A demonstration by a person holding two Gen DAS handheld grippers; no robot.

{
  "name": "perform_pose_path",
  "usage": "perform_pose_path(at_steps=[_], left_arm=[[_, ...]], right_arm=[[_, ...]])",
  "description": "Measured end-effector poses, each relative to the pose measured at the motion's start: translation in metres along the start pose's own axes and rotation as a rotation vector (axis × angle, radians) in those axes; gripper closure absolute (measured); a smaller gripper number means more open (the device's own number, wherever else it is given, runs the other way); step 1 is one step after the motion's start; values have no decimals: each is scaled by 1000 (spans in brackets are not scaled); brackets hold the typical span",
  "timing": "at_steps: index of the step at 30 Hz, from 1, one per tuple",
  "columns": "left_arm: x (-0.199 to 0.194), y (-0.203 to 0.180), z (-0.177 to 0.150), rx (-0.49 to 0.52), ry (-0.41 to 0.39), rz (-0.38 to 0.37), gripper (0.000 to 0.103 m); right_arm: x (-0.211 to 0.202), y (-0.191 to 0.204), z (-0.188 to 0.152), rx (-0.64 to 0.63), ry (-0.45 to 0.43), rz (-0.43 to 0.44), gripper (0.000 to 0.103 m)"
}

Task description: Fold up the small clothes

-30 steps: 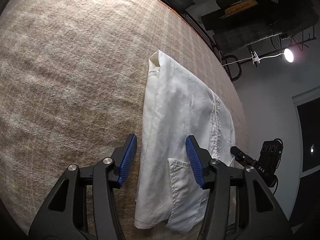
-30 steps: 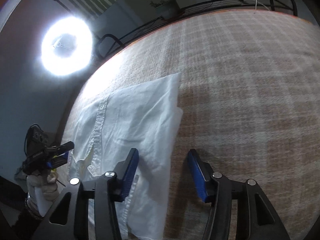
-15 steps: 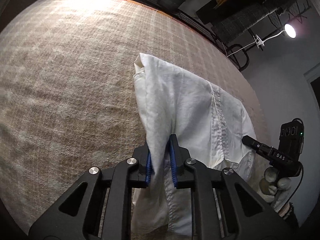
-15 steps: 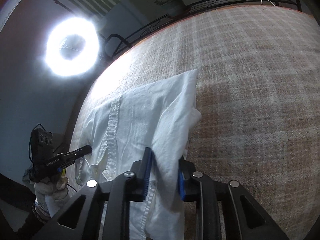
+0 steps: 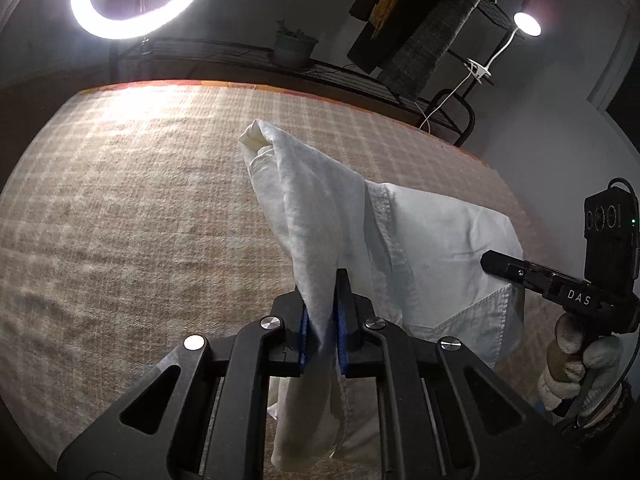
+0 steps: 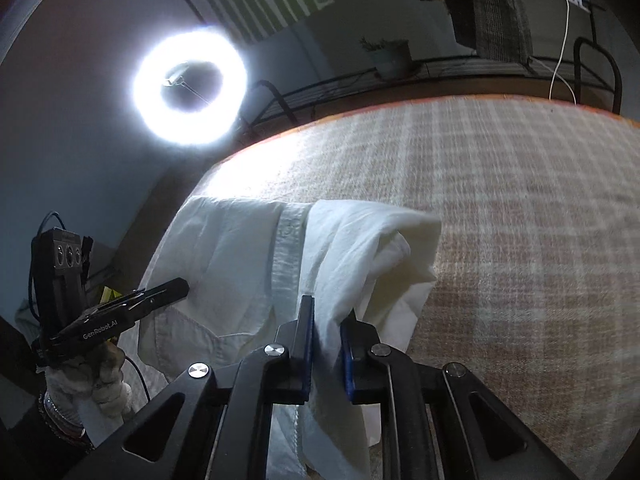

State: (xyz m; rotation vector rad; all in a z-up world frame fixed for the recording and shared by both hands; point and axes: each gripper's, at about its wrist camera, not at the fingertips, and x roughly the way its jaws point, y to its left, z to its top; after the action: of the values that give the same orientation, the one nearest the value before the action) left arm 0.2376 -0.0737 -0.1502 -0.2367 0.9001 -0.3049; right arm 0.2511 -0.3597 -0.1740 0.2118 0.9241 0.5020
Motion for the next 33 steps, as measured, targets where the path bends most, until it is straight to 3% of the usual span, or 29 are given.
perform_pose_path(at_steps=[7, 16, 21, 33], left_arm=[[-8, -50, 8, 91, -51, -32, 95], [13, -99, 27, 141, -58, -81, 95], [45, -130, 43, 169, -41, -103, 95], [164, -246, 94, 217, -22, -172, 95]], right_arm=[[-41, 2, 0, -18, -69, -25, 94], [-72, -27, 15, 7, -120, -58, 94], [-89, -52, 25, -13, -147, -95, 94], [-128, -176, 65, 41, -193, -252, 95]])
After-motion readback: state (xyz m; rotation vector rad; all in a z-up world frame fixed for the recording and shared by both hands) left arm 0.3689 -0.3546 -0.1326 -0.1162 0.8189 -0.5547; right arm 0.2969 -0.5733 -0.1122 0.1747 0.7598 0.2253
